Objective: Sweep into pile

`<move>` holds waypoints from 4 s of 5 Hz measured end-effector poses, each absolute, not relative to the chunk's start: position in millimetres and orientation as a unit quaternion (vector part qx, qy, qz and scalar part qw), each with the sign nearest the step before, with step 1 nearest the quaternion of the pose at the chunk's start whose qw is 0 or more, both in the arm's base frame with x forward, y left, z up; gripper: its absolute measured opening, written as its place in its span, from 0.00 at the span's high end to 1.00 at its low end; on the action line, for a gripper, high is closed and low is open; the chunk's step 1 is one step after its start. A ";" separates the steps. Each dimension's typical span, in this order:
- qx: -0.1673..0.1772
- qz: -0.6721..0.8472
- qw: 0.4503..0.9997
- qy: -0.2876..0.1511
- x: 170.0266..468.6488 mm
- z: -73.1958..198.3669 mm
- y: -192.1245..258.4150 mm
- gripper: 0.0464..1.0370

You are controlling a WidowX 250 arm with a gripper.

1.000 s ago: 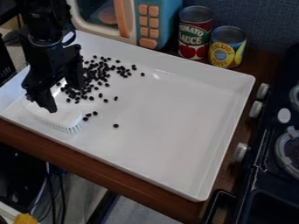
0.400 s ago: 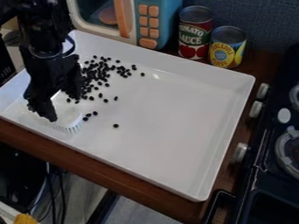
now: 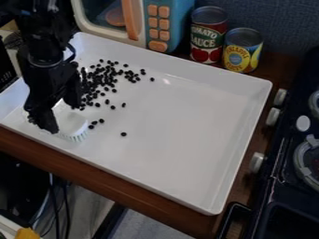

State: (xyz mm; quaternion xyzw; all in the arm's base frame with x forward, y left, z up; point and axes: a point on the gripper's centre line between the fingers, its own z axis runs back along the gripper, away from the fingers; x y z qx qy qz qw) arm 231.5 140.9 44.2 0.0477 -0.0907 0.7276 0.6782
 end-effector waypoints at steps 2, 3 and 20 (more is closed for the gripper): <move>0.058 0.739 0.665 -0.091 230.6 36.2 145.5 0.04; 0.061 0.743 0.661 -0.090 231.1 30.8 146.7 0.04; 0.003 0.733 0.673 -0.105 373.7 44.3 155.7 0.31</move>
